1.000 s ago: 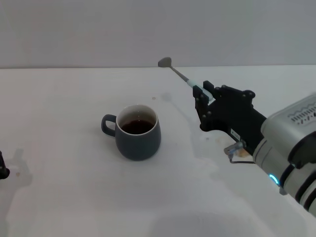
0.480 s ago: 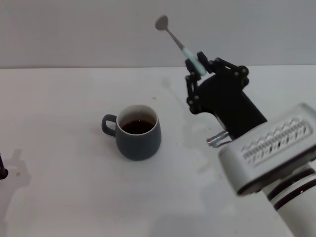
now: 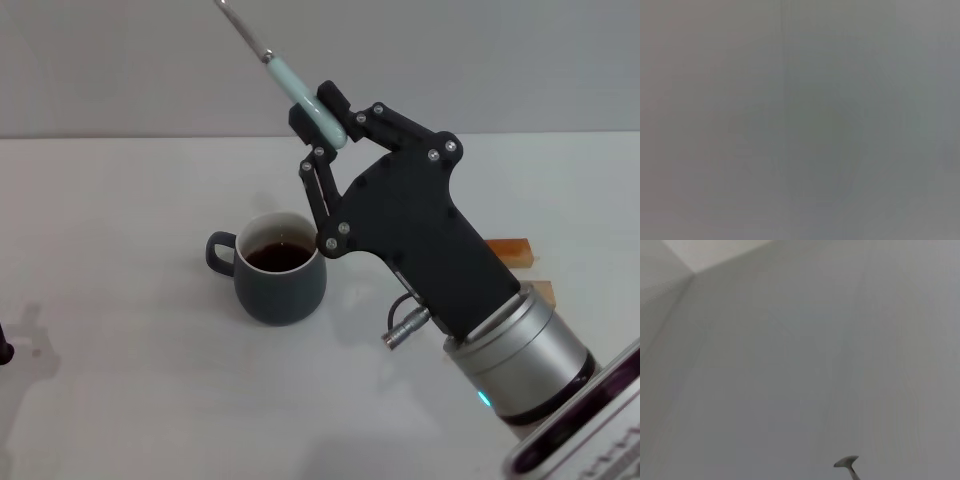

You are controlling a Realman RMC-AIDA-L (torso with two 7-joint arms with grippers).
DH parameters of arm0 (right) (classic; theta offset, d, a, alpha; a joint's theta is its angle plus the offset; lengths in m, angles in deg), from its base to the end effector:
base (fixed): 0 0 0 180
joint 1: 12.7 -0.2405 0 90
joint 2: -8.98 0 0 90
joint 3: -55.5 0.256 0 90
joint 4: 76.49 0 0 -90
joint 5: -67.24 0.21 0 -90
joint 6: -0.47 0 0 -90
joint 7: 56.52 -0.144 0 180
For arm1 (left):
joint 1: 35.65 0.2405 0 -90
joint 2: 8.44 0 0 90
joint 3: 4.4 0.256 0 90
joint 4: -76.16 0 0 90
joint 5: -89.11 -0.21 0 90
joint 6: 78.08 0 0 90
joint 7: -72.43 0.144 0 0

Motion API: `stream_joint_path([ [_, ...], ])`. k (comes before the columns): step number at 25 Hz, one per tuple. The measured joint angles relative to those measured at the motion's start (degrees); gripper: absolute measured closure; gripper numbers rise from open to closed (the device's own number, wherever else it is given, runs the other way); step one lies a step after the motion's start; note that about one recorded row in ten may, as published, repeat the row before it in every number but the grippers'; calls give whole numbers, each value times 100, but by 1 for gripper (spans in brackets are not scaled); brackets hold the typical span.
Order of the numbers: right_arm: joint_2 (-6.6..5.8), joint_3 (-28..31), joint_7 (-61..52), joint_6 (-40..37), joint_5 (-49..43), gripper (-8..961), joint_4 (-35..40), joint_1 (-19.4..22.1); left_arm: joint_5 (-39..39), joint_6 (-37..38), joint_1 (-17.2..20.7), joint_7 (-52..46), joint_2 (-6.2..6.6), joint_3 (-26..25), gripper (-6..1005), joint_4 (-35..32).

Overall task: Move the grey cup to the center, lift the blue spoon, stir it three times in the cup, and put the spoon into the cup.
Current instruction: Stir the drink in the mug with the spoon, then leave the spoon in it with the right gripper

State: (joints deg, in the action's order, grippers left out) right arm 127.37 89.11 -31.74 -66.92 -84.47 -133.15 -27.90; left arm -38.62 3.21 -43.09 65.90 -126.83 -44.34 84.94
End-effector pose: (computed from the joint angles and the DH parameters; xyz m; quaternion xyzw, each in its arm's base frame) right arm 0.1096 0.2482 -0.0829 -0.7459 -0.0851 0.4748 0.4593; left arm -0.3805 0.2154 -0.0022 -0.6700 -0.2311 -0.2742 0.6500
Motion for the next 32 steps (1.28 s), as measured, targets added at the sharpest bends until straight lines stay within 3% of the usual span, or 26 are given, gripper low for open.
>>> stream_joint_path([
  [2, -168, 175, -548, 243, -158, 804, -332, 6, 1, 0, 3, 7, 0, -4, 1001, -11],
  [3, -168, 175, -548, 243, -158, 804, -332, 6, 2, 1, 0, 6, 0, -5, 1001, -25],
  [4, -331, 328, -748, 809, -179, 805, -847, 79, 3, 1, -8, -7, 0, -2, 1001, -45],
  [5, -331, 328, -748, 809, -179, 805, -847, 79, 3, 1, -8, -7, 0, -2, 1001, -45],
  [6, -482, 559, -791, 1807, -205, 805, -1517, 200, 3, 2, -10, -10, 0, -2, 1001, -49],
  [7, -525, 692, -787, 2291, -213, 805, -1819, 270, 2, 1, -11, -9, 0, -3, 1001, -52],
  [8, -525, 692, -787, 2291, -213, 805, -1819, 270, 3, 2, -11, -9, 0, -3, 1001, -52],
  [9, -536, 1059, -756, 3544, -267, 805, -2542, 401, 3, 2, -12, -8, 0, -2, 1001, -53],
  [10, -536, 1059, -756, 3544, -267, 805, -2542, 401, 3, 2, -12, -8, 0, -2, 1001, -53],
  [14, -345, 1791, -751, 6045, -394, 806, -3596, 476, 2, -4, -11, 2, 0, -2, 1001, -53],
  [16, -142, 2191, -749, 7234, -421, 806, -3962, 459, 3, -6, -13, 2, 0, 1, 1001, -53],
  [17, 41, 2634, -766, 8524, -461, 807, -4382, 393, 3, -6, -13, 2, 0, 1, 1001, -53],
  [18, 41, 2634, -766, 8524, -461, 807, -4382, 393, 3, -6, -13, 2, 0, 1, 1001, -53],
  [23, 55, 3445, -1374, 11032, -500, 807, -5373, -201, -10, -9, -26, 8, -1, 5, 1001, -44],
  [24, 53, 3724, -1467, 11934, -505, 808, -5685, -448, -10, -9, -26, 8, -1, 5, 1001, -44],
  [25, 53, 3724, -1467, 11934, -505, 808, -5685, -448, -9, -14, -31, 18, -2, 5, 1001, -46],
  [32, 58, 4192, -1865, 13976, -470, 809, -5944, -1239, 3, 33, -11, 36, 5, -23, 1001, -27],
])
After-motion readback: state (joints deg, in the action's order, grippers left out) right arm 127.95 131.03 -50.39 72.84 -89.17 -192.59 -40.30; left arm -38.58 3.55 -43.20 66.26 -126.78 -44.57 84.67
